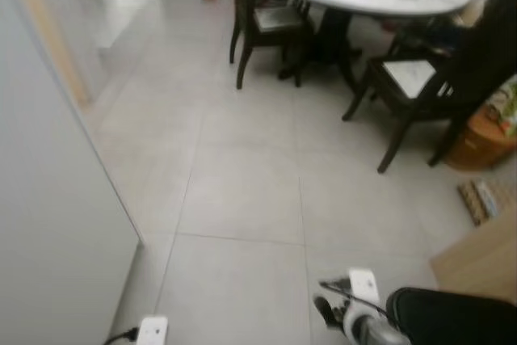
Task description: Restocking fridge
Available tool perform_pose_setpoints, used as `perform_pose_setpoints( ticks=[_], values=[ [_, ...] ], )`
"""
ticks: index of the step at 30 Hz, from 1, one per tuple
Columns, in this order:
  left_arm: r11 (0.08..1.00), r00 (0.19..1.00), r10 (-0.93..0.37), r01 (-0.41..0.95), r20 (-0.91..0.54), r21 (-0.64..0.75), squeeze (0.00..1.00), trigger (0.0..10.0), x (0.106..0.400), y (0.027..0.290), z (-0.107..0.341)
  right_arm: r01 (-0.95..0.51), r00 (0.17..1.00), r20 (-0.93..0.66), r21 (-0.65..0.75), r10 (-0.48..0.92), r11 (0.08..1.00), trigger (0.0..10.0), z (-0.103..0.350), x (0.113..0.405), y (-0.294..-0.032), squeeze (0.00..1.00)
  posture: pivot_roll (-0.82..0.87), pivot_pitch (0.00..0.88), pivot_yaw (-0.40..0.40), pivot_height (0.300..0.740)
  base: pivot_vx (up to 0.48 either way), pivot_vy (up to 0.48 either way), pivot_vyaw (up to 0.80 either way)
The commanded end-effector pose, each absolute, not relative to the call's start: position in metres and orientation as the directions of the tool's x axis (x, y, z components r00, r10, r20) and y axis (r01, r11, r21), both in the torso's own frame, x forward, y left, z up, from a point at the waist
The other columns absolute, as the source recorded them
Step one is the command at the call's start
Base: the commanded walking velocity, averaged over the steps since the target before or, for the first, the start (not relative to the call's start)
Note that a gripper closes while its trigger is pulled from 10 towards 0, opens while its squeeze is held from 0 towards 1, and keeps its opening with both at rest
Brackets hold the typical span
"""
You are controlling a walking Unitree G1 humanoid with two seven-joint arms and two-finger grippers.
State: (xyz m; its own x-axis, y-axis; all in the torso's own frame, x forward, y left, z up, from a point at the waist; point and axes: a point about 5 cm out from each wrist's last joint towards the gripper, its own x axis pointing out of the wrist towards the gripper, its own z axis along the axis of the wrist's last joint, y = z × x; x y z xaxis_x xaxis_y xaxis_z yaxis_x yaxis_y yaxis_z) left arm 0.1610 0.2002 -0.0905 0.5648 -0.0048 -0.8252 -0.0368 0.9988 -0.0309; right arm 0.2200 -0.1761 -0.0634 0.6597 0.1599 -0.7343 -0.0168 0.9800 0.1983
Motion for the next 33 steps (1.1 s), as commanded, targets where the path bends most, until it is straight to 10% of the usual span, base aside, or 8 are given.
perform_pose_setpoints(
  ticks=[1,33],
  values=[
    [0.999,0.509,0.009,-0.049,-0.861,-0.018,0.0,10.0,0.145,0.205,-0.097,0.016,0.615,-0.776,0.189,0.139,0.982,10.0,-0.074,0.202,-0.184,0.0,-0.11,0.17,-0.117,0.74,0.0,0.0,0.0],
    [1.0,0.884,0.016,-0.008,-0.467,0.018,0.0,10.0,0.244,0.216,-0.029,0.229,0.803,-0.585,0.119,-0.118,0.966,10.0,-0.054,0.225,-0.181,0.0,-0.23,0.11,-0.034,0.74,0.0,0.0,0.0]
  ],
)
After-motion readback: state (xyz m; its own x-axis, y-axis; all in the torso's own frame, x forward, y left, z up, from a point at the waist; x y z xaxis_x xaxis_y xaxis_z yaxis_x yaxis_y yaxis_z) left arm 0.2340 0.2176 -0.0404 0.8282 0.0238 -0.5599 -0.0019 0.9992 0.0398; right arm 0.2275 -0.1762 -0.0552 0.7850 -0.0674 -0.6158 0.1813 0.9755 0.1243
